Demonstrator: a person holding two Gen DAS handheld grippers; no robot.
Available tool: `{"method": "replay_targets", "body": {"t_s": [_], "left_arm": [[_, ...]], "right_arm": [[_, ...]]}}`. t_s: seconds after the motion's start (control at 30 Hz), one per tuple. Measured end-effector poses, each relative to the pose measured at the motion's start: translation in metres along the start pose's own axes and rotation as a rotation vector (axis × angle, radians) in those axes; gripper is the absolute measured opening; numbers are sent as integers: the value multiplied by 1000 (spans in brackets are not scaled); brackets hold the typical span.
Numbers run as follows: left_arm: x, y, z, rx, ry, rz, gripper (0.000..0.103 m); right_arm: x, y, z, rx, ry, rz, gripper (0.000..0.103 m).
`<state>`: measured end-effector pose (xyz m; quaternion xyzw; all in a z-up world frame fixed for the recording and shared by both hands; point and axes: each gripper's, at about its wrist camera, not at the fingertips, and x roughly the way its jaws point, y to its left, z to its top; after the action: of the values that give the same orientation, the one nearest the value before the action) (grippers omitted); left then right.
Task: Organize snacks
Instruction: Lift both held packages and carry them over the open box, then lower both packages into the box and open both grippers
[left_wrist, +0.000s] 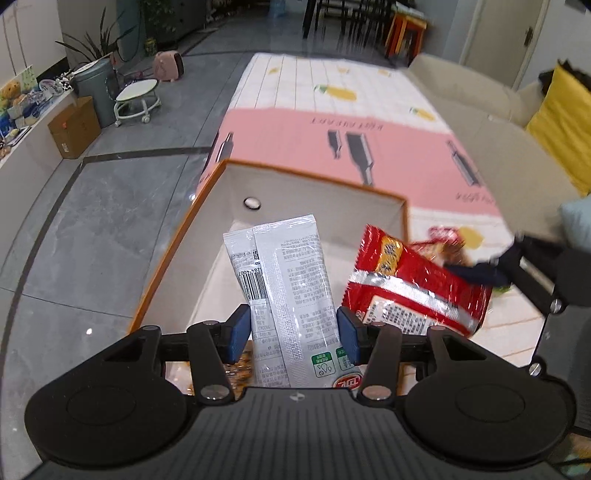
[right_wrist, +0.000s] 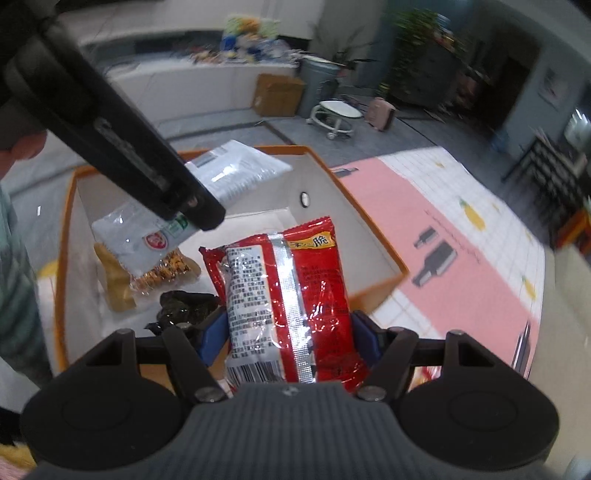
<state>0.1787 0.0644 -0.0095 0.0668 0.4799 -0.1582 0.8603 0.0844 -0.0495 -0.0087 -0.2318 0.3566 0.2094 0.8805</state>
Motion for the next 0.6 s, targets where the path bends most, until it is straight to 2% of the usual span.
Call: {"method": "replay_targets", "body": {"t_s": [0.33,0.6], "left_arm": [[38,4,0,100,95,58,57],[61,9,-2,146,159,88,57]], "right_arm": [[34,23,25,-261,25,-23,67],[51,39,27,-413,47,-23,67]]}}
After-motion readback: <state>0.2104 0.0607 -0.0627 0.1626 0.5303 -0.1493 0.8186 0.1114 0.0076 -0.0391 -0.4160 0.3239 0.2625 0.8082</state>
